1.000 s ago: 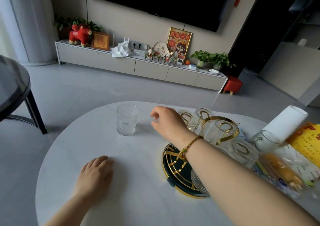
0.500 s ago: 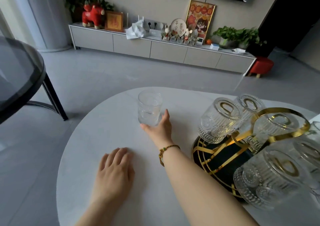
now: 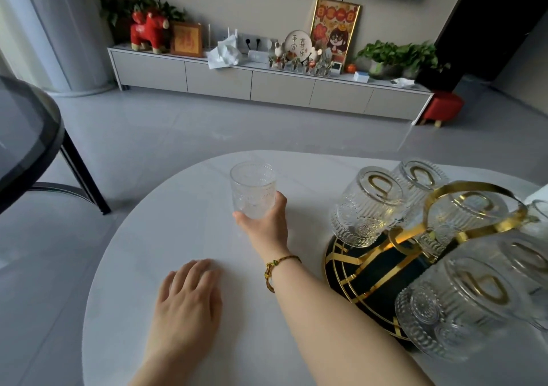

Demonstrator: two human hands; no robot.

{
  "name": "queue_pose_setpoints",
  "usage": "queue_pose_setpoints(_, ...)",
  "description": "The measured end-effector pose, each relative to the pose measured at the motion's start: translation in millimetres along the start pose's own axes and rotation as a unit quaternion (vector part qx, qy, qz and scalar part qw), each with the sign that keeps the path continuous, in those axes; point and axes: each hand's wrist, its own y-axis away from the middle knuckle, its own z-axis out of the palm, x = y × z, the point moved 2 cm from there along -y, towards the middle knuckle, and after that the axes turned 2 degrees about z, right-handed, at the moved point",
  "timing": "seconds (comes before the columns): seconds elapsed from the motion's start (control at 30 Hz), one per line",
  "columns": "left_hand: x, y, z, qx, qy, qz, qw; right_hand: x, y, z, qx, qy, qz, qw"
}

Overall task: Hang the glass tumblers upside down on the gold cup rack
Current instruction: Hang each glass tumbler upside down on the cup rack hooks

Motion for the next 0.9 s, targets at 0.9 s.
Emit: queue_pose_setpoints(0.9, 285, -108, -141, -0.305, 0.005, 0.277, 0.911, -73, 178, -249, -0.005, 0.283, -0.127, 0.951)
